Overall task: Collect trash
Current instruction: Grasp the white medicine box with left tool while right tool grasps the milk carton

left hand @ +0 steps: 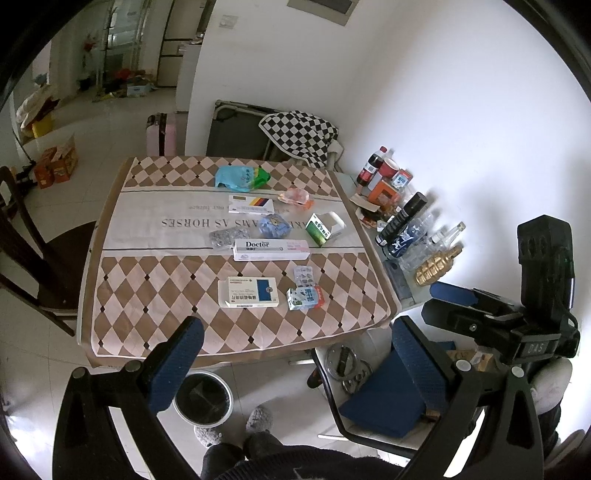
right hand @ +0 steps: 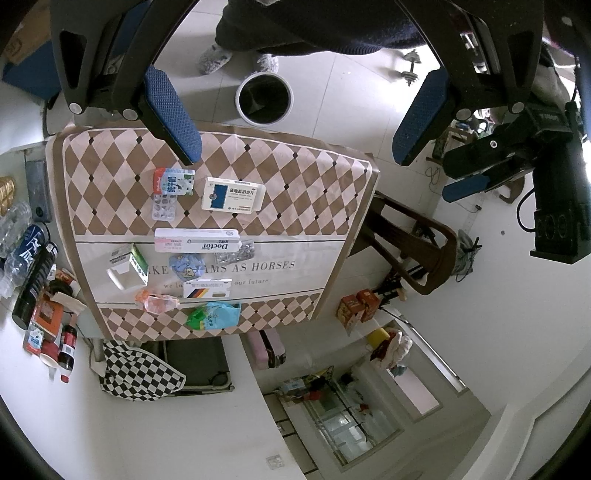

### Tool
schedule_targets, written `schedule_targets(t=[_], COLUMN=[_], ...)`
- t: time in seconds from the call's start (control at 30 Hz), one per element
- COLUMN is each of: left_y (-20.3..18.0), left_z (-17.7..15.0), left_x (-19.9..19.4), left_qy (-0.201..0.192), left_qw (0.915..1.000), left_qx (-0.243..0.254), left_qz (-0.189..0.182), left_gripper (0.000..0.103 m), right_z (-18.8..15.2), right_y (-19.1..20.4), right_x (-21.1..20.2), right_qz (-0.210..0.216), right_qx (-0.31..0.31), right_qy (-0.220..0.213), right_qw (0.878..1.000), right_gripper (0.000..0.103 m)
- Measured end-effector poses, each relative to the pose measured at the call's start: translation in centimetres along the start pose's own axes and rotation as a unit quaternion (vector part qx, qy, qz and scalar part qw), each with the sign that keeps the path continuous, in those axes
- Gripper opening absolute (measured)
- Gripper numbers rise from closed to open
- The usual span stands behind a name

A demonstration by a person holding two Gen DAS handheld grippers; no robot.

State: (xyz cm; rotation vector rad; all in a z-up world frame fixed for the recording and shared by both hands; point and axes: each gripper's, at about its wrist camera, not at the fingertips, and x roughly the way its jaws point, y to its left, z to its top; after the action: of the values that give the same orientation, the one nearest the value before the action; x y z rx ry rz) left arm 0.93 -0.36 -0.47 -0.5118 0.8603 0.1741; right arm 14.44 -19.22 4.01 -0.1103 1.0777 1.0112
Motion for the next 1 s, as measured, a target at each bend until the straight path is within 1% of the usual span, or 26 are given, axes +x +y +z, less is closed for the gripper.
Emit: schedule_targets(t=[0.17, 0.27, 0.33, 0.37, 0.4, 0.47, 0.5, 0.53, 0.6, 0.63, 0.67, 0.7, 0.77, 0.83, 0.87, 0.9, 0.97, 1.0], left_y=[0.2, 0.5, 0.9, 1.4, 1.8, 2.9, 3.5, 4.1, 5.7, 6.3, 7.2, 7.8, 8.7, 9.3, 9.4, 9.7, 10.1, 10.3], left_z=[-0.2, -0.4, -0.1, 0.1, 0.2, 0.5, 0.6, 0.7, 0.9, 1.0, 1.1, 1.1, 1.1, 1.0, 1.0, 0.9, 0.5, 0.3], left_x=[0.5, 0.6, 1.1, 1.9, 2.6, 4.8, 6.0, 7.1, 10.8, 12.1, 14.3, 15.7, 18.7, 21.9, 23.5, 25.3, 28.3, 29.3], left_qy=[0.005, 0.009, 0.012, 0.016, 0.017, 0.025, 0.031, 0.038, 0.06, 0.069, 0.087, 0.099, 0.12, 0.142, 0.152, 0.163, 0.186, 0.197], left_qw=[1.0, 0.9999, 0.9996, 0.9991, 0.9986, 0.9958, 0.9941, 0.9922, 0.9864, 0.984, 0.98, 0.9771, 0.9698, 0.9606, 0.9559, 0.9491, 0.9347, 0.9286], left_qx=[0.004, 0.009, 0.011, 0.01, 0.008, 0.001, -0.004, -0.009, -0.029, -0.038, -0.056, -0.068, -0.096, -0.117, -0.126, -0.133, -0.141, -0.144], left_qz=[-0.004, 0.003, 0.021, 0.037, 0.049, 0.088, 0.104, 0.118, 0.15, 0.159, 0.17, 0.176, 0.189, 0.208, 0.218, 0.234, 0.268, 0.279], left_gripper=[0.103, 0.103, 0.103, 0.103, 0.103, 0.103, 0.103, 0.103, 0.103, 0.103, 0.103, 0.103, 0.103, 0.103, 0.103, 0.103, 0.103, 0.103], right_z=[-0.9, -0.9, -0.9, -0.9, -0.8, -0.6, -0.7, -0.7, -0.9, -1.0, -1.0, -1.2, -1.0, -0.7, -0.6, -0.7, -1.1, -1.7], right_y=[0.0, 0.3, 0.2, 0.1, -0.4, -1.5, -2.5, -3.5, -5.9, -7.5, -8.9, -11.0, -13.7, -17.2, -18.8, -20.4, -23.8, -25.7], right_x=[-0.1, -0.9, -0.8, -0.7, -0.5, 0.2, 0.9, 1.5, 2.9, 3.7, 4.4, 5.4, 7.3, 9.9, 11.4, 13.0, 16.8, 19.3], right_qz=[-0.005, -0.007, -0.014, -0.019, -0.032, -0.065, -0.09, -0.106, -0.137, -0.149, -0.16, -0.176, -0.196, -0.227, -0.23, -0.226, -0.208, -0.191], right_qx=[0.006, 0.014, 0.028, 0.038, 0.057, 0.087, 0.11, 0.129, 0.168, 0.19, 0.208, 0.229, 0.246, 0.261, 0.271, 0.285, 0.334, 0.37], right_qy=[-0.004, -0.007, -0.01, -0.013, -0.019, -0.026, -0.029, -0.03, -0.03, -0.029, -0.026, -0.02, -0.007, 0.02, 0.033, 0.045, 0.077, 0.098], right_qw=[1.0, 1.0, 0.999, 0.999, 0.998, 0.994, 0.989, 0.986, 0.976, 0.97, 0.964, 0.957, 0.949, 0.938, 0.934, 0.93, 0.916, 0.904], right_gripper=[0.103, 0.103, 0.103, 0.103, 0.103, 0.103, 0.103, 0.103, 0.103, 0.103, 0.103, 0.103, 0.103, 0.103, 0.103, 0.103, 0.103, 0.103])
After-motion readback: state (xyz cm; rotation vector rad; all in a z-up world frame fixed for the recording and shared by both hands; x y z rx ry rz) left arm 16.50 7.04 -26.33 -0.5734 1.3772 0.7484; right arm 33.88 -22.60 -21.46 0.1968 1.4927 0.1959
